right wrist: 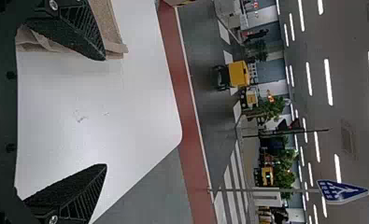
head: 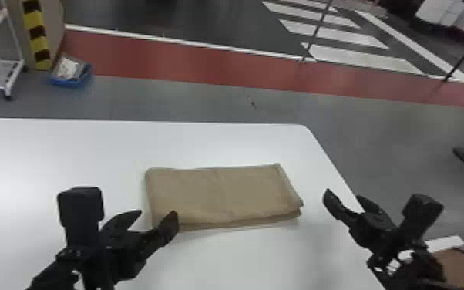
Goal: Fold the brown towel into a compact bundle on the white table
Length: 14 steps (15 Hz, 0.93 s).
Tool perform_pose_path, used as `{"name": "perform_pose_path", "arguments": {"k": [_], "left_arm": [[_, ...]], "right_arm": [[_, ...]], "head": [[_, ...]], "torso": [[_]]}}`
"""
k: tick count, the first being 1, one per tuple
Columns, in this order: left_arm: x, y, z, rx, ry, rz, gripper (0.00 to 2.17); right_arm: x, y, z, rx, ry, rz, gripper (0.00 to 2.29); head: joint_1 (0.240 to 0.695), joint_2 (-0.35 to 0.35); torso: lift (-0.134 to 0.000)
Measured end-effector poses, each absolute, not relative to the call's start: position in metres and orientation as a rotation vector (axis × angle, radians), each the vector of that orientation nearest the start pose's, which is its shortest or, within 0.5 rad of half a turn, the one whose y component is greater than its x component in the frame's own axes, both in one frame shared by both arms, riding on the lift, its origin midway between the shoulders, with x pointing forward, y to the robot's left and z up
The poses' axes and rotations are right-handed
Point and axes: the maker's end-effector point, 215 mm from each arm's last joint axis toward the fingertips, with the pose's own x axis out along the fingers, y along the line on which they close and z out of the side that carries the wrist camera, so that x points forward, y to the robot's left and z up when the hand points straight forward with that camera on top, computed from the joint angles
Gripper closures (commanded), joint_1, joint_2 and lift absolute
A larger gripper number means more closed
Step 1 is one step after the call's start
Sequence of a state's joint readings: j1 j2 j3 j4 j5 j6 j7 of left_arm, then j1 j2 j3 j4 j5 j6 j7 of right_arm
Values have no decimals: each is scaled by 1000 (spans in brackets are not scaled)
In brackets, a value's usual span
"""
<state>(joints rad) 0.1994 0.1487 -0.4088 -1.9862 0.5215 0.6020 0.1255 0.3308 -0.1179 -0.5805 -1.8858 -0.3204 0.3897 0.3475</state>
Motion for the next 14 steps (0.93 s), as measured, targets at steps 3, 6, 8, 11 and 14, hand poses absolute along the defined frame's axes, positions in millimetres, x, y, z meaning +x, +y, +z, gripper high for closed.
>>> {"name": "perform_pose_path", "arguments": {"k": [3, 6, 8, 11, 14], "left_arm": [[430, -35, -413, -314, 516, -496, 431], [435, -42, -413, -280, 485, -473, 431], [441, -40, -410, -266, 459, -457, 431], [444, -35, -407, -236, 440, -436, 431], [438, -38, -413, -199, 452, -439, 431]], "right_arm": [[437, -482, -395, 167, 263, -142, 66], [438, -482, -395, 169, 259, -139, 66], [438, -483, -392, 171, 247, -135, 66], [436, -486, -390, 172, 243, -132, 66], [436, -485, -390, 172, 242, -129, 66]], "head": [[695, -350], [695, -350], [695, -350], [695, -350], [695, -350]], "torso": [[-124], [-124], [-124], [-124], [-124]]}}
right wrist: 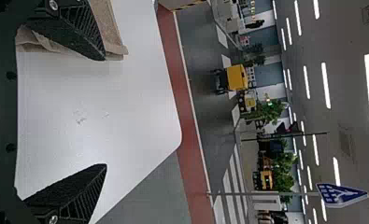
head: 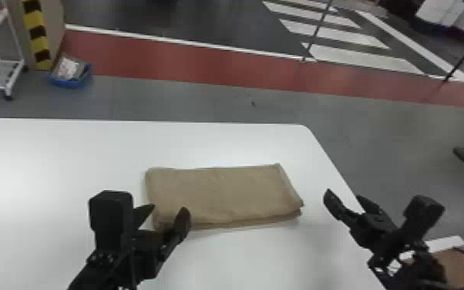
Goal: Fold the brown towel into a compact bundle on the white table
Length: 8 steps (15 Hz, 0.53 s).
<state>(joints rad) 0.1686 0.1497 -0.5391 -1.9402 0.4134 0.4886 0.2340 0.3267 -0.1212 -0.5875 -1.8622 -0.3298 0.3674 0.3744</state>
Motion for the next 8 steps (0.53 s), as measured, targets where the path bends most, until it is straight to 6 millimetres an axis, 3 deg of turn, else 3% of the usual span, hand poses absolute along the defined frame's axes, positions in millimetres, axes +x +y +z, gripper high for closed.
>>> {"name": "perform_pose_path", "arguments": {"k": [7, 8], "left_arm": [[434, -38, -425, -140, 463, -416, 545], [435, -37, -426, -134, 462, -412, 758]], "right_arm": [[433, -483, -389, 175, 240, -119, 66], [432, -483, -388, 174, 239, -118, 66]], "head": [[695, -350], [695, -350]], "torso": [[-124], [-124]]}}
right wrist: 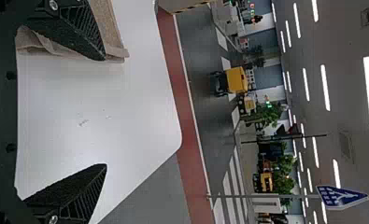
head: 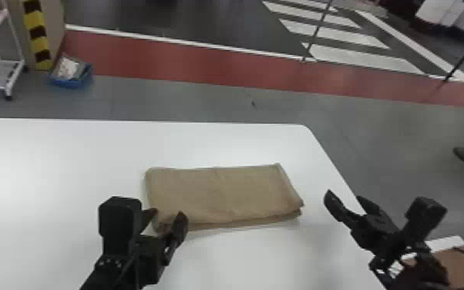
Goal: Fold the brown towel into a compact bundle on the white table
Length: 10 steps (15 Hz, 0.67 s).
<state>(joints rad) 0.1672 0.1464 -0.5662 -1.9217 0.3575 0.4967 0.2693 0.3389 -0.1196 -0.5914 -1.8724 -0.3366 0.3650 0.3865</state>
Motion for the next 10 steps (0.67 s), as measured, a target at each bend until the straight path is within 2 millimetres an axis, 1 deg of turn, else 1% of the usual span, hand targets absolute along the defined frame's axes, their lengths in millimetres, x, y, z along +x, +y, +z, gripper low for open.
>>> {"name": "perform_pose_path", "arguments": {"k": [2, 3, 4, 8, 10], "left_arm": [[434, -35, -425, -123, 464, -407, 1207], [432, -34, -427, -119, 468, -404, 1382], [430, -33, -427, -116, 469, -404, 1423], [423, -26, -424, -113, 465, -399, 1423], [421, -19, -422, -113, 461, -388, 1423]], "right_arm": [[431, -484, -385, 174, 234, -118, 66], [430, -484, -383, 177, 231, -118, 66], [430, -484, -382, 179, 227, -116, 66], [425, -484, -376, 181, 218, -116, 70], [424, -481, -374, 186, 213, -112, 70]], "head": [[695, -350], [695, -350], [695, -350], [695, -350], [695, -350]], "torso": [[-124], [-124], [-124], [-124], [-124]]}}
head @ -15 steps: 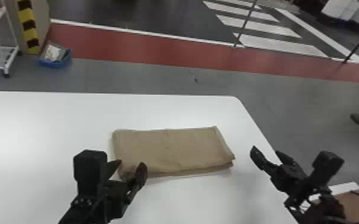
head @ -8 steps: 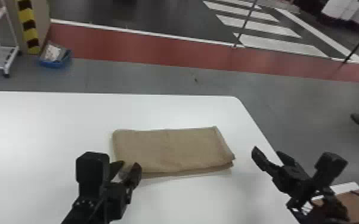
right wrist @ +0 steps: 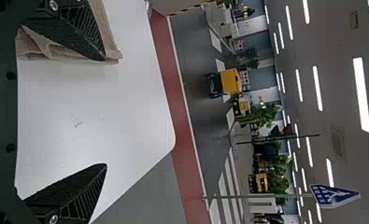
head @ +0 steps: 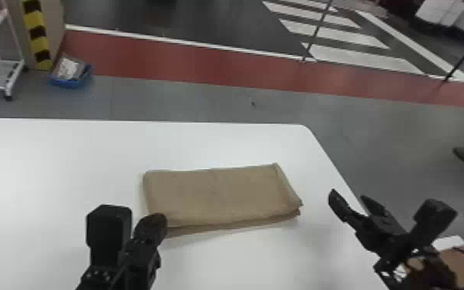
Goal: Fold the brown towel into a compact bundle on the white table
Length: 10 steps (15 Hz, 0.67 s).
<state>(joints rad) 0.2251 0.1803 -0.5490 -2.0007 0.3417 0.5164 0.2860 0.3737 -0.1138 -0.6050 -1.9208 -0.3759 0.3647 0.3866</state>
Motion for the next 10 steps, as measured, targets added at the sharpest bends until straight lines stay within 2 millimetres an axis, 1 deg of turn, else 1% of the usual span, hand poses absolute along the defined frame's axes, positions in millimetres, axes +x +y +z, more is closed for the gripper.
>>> {"name": "perform_pose_path", "arguments": {"k": [4, 10], "left_arm": [[423, 8, -424, -109, 460, -344, 1426], [422, 64, -425, -113, 460, -261, 1423]], "right_arm": [[425, -471, -373, 196, 209, -101, 70], [433, -452, -376, 199, 214, -81, 70]], "head": [[695, -350], [695, -350]], "torso": [[-124], [-124]]}}
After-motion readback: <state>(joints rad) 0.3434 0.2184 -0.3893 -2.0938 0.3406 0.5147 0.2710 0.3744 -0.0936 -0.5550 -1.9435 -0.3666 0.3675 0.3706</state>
